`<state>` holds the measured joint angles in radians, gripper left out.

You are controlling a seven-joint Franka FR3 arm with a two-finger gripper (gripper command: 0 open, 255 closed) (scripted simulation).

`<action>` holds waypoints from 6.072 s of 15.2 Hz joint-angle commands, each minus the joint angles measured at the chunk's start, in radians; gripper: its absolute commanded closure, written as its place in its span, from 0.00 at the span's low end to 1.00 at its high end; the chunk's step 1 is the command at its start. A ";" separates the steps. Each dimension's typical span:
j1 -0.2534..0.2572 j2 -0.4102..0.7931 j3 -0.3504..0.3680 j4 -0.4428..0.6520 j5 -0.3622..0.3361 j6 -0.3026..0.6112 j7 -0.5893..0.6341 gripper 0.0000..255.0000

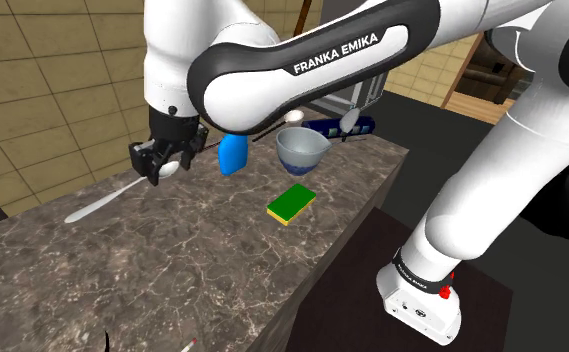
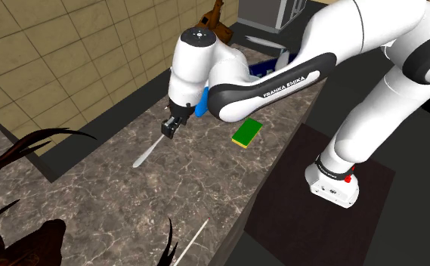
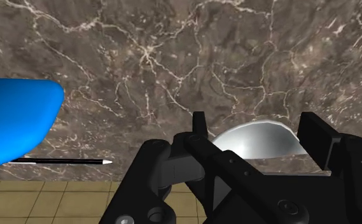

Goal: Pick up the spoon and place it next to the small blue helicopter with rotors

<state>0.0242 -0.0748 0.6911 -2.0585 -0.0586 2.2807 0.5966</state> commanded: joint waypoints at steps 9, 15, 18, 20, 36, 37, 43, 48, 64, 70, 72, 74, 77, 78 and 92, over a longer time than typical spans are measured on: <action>0.000 -0.037 -0.011 0.103 0.035 -0.131 -0.031 1.00; 0.001 -0.230 -0.121 -0.062 0.184 -0.131 -0.209 1.00; 0.013 -0.326 -0.193 -0.153 0.237 -0.137 -0.299 1.00; 0.020 -0.385 -0.240 -0.208 0.261 -0.145 -0.355 1.00; -0.025 -0.739 -0.612 -0.494 0.229 -0.267 -0.743 1.00; -0.034 -0.753 -0.636 -0.502 0.218 -0.276 -0.767 1.00; -0.096 -0.809 -0.781 -0.525 0.145 -0.326 -0.912 1.00; -0.148 -0.815 -0.904 -0.509 0.078 -0.359 -1.036 1.00; -0.208 -0.627 -1.300 -0.274 -0.063 -0.416 -1.426 1.00; -0.215 -0.625 -1.322 -0.350 -0.075 -0.339 -1.439 1.00; -0.217 -0.623 -1.330 -0.374 -0.079 -0.313 -1.444 1.00; -0.218 -0.619 -1.339 -0.397 -0.083 -0.286 -1.449 1.00; -0.219 -0.612 -1.353 -0.431 -0.088 -0.246 -1.457 1.00; -0.219 -0.609 -1.358 -0.442 -0.089 -0.232 -1.460 1.00; -0.202 -0.535 -1.445 -0.575 -0.101 -0.028 -1.511 1.00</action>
<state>-0.1792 -0.6144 -0.7500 -2.6222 -0.1586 2.2373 -0.9134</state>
